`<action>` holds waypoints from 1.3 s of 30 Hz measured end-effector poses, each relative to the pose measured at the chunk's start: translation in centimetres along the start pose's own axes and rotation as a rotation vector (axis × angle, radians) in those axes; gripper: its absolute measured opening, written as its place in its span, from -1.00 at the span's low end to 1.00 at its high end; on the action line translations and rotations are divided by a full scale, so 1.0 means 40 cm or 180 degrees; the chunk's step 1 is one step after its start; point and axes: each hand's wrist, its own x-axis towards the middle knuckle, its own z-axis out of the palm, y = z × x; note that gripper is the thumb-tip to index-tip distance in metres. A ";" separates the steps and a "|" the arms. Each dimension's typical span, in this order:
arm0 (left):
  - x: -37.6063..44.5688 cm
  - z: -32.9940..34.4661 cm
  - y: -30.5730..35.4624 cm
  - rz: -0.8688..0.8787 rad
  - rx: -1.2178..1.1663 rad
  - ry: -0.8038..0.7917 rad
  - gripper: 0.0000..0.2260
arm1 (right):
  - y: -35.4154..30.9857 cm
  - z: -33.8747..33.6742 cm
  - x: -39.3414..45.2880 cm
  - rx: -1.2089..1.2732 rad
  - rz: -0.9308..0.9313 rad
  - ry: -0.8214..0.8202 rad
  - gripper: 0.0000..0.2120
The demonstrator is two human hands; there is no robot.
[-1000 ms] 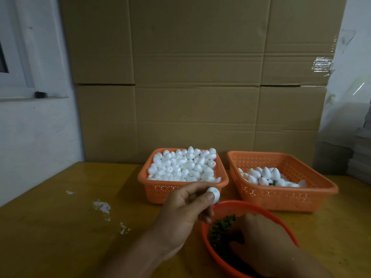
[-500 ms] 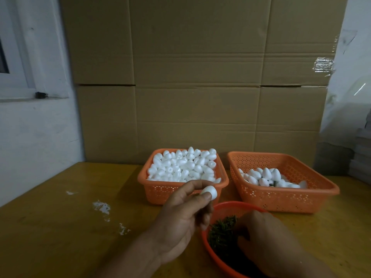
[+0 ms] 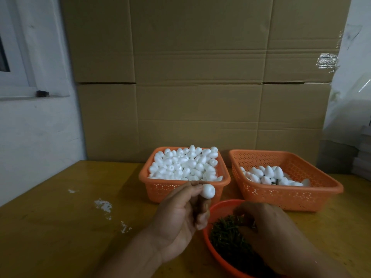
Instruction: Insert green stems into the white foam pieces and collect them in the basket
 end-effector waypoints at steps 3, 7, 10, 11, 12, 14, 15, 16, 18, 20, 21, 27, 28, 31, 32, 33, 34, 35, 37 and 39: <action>0.002 -0.001 0.001 -0.0048 -0.0103 0.0007 -0.82 | 0.003 -0.002 0.001 -0.0093 -0.0005 -0.0015 -0.54; 0.002 -0.001 0.002 -0.0070 -0.0133 -0.0027 -0.80 | 0.016 -0.010 0.001 -0.0615 -0.0029 0.0005 -0.58; 0.003 0.002 0.002 -0.0110 -0.0218 -0.0051 -0.80 | 0.020 -0.019 -0.004 -0.0981 -0.0011 -0.0100 -0.66; 0.003 0.003 0.003 -0.0128 -0.0245 -0.0051 -0.80 | 0.020 -0.021 -0.004 -0.1001 -0.0012 -0.0124 -0.67; 0.003 0.003 0.003 -0.0147 -0.0264 -0.0047 -0.80 | 0.022 -0.021 -0.002 -0.0979 -0.0020 -0.0137 -0.69; 0.002 0.005 0.003 -0.0173 -0.0256 -0.0056 -0.80 | 0.025 -0.019 0.003 -0.0775 -0.0028 -0.0134 -0.77; 0.001 0.005 0.004 -0.0178 -0.0239 -0.0066 -0.79 | 0.025 -0.018 0.004 -0.0641 -0.0037 -0.0154 -0.81; 0.001 0.007 0.005 -0.0190 -0.0230 -0.0072 -0.79 | 0.026 -0.017 0.005 -0.0549 -0.0040 -0.0213 -0.84; 0.001 0.007 0.006 -0.0235 -0.0264 -0.0062 -0.78 | 0.031 -0.013 0.008 -0.0417 -0.0033 -0.0324 -0.85; 0.002 0.006 0.007 -0.0269 -0.0316 -0.0064 -0.78 | 0.035 -0.009 0.008 -0.0322 -0.0006 -0.0368 -0.88; 0.002 0.005 0.007 -0.0274 -0.0333 -0.0069 -0.79 | 0.038 -0.008 0.008 -0.0275 0.0009 -0.0328 -0.89; 0.002 0.007 0.007 -0.0298 -0.0401 -0.0048 -0.79 | 0.030 -0.017 0.008 0.0210 -0.0152 0.0264 -0.77; 0.002 0.008 0.007 -0.0308 -0.0393 -0.0056 -0.79 | 0.025 -0.021 0.005 0.0503 -0.0225 0.0429 -0.84; 0.002 0.006 0.005 -0.0329 -0.0385 -0.0031 -0.76 | 0.002 -0.035 -0.008 0.1460 -0.0352 0.0830 -0.95; 0.001 0.005 0.004 -0.0328 -0.0384 -0.0013 -0.75 | -0.005 -0.037 -0.013 0.1719 -0.0412 0.0906 -0.91; -0.001 0.005 0.003 -0.0325 -0.0372 0.0006 -0.74 | -0.010 -0.037 -0.017 0.1904 -0.0491 0.0982 -0.87; -0.002 0.005 0.002 -0.0323 -0.0348 0.0026 -0.73 | -0.017 -0.035 -0.020 0.1979 -0.0577 0.1029 -0.85; -0.003 0.005 0.001 -0.0326 -0.0313 0.0047 -0.71 | -0.022 -0.034 -0.022 0.1982 -0.0658 0.1054 -0.84; -0.005 0.007 0.000 -0.0328 -0.0225 0.0086 -0.67 | -0.030 -0.032 -0.025 0.1936 -0.0750 0.1065 -0.78; -0.006 0.012 0.000 -0.0304 -0.0127 0.0117 -0.64 | -0.035 -0.025 -0.026 0.1864 -0.0757 0.1078 -0.74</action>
